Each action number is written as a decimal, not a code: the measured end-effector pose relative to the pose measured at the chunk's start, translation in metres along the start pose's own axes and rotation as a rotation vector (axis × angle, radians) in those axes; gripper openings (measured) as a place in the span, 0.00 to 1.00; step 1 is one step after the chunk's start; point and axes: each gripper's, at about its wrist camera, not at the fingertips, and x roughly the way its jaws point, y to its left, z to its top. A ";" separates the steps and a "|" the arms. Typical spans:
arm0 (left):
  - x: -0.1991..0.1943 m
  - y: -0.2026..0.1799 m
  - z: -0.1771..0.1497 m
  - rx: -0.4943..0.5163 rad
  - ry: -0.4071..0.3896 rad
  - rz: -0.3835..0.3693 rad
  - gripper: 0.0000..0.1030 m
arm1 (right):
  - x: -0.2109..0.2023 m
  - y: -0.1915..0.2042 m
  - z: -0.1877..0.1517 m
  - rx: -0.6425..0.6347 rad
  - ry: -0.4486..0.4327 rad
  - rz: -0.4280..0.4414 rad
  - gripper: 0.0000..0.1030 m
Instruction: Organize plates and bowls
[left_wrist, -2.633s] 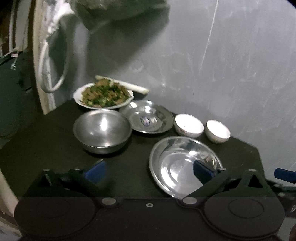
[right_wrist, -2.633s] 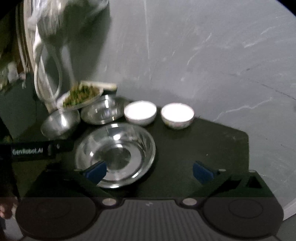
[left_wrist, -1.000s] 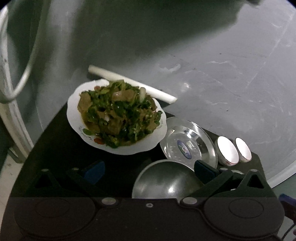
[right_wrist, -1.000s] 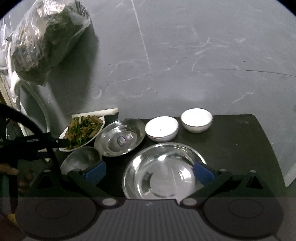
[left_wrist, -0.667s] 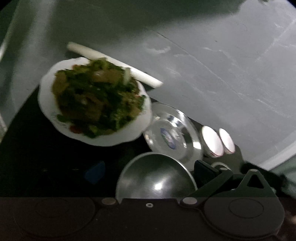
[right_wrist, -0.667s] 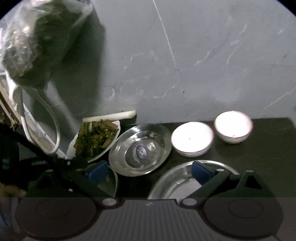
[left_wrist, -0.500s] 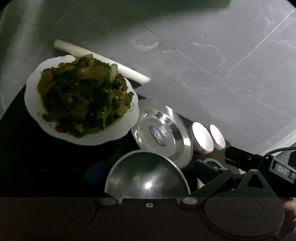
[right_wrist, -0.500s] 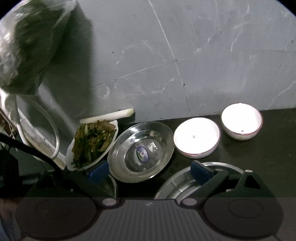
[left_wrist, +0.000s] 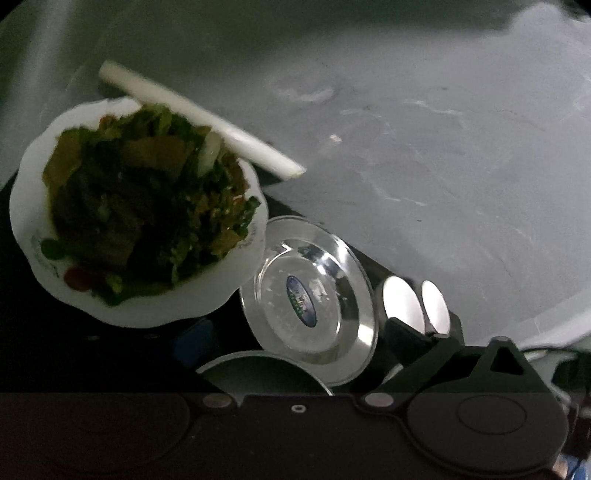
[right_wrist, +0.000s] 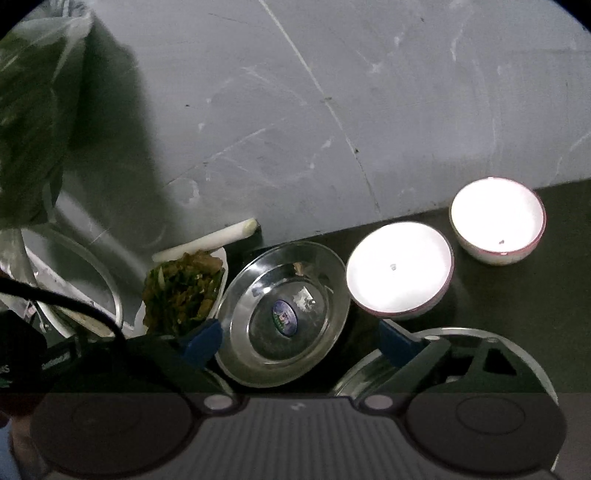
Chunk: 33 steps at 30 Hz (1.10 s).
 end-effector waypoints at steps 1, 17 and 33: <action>0.003 -0.001 0.001 -0.018 0.002 0.006 0.89 | 0.002 -0.001 0.001 0.006 0.002 0.003 0.88; 0.027 -0.006 0.003 -0.153 0.011 0.148 0.49 | 0.034 -0.004 0.014 0.112 0.063 0.038 0.81; 0.030 0.003 -0.003 -0.187 0.023 0.157 0.28 | 0.048 -0.029 0.012 0.233 0.087 0.086 0.57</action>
